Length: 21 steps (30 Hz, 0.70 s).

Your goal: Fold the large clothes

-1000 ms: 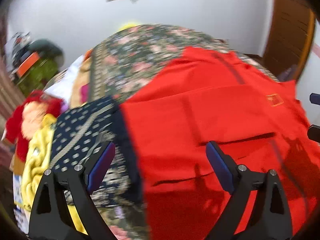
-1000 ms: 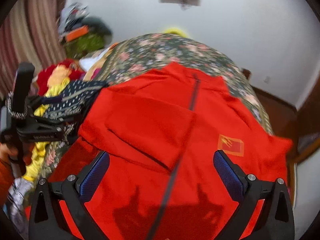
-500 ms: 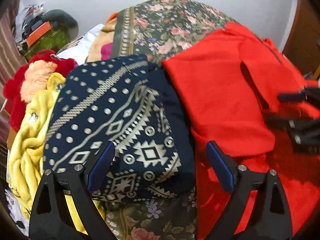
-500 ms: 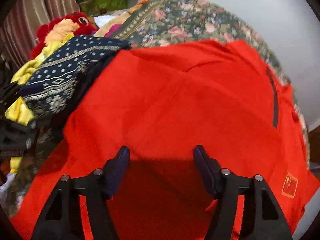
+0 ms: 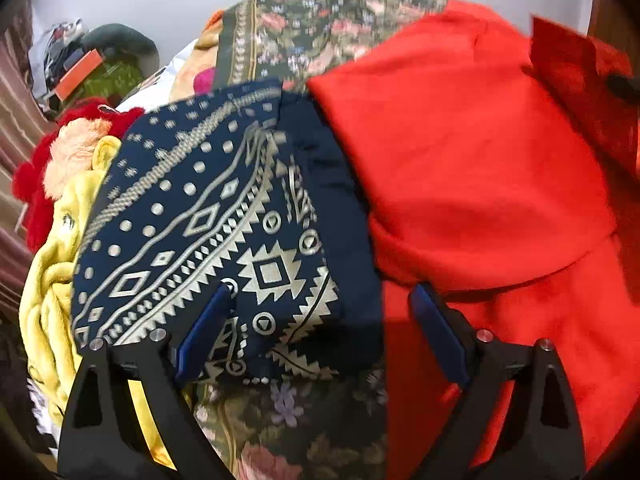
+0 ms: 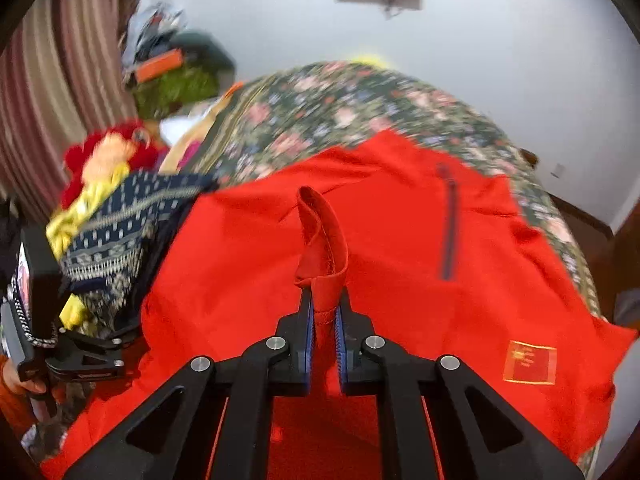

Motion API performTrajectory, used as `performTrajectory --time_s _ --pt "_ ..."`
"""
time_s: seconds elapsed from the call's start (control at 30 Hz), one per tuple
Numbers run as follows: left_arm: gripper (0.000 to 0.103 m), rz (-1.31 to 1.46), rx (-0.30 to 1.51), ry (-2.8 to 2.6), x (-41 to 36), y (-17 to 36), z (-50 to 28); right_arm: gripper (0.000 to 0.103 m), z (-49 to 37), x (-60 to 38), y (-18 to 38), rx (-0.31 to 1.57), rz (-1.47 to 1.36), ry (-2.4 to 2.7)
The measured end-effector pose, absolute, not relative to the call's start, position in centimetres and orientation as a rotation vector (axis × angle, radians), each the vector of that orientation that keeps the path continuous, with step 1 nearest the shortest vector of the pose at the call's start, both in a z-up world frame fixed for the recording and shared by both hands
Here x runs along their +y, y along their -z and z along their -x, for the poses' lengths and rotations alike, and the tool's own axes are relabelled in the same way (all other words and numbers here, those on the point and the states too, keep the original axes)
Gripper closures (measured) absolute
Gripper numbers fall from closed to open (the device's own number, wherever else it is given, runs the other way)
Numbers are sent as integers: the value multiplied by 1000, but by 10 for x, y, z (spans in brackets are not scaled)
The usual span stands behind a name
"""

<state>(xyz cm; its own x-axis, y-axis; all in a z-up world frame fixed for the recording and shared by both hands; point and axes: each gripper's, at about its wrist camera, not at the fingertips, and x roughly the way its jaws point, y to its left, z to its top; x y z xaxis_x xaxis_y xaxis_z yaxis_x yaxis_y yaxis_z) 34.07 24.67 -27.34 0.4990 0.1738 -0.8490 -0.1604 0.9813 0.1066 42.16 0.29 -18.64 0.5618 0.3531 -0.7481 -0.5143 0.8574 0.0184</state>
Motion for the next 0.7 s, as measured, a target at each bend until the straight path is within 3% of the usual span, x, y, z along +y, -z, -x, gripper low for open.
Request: performTrajectory --time_s 0.23,0.5,0.7 --pt "9 35 928 -191 223 222 -355 97 -418 -67 148 763 109 -452" --pt "9 -1 1053 -213 189 275 -393 97 -418 -144 150 777 103 -338" --pt "1 131 1076 -218 208 285 -393 97 -431 -194 179 834 158 -236"
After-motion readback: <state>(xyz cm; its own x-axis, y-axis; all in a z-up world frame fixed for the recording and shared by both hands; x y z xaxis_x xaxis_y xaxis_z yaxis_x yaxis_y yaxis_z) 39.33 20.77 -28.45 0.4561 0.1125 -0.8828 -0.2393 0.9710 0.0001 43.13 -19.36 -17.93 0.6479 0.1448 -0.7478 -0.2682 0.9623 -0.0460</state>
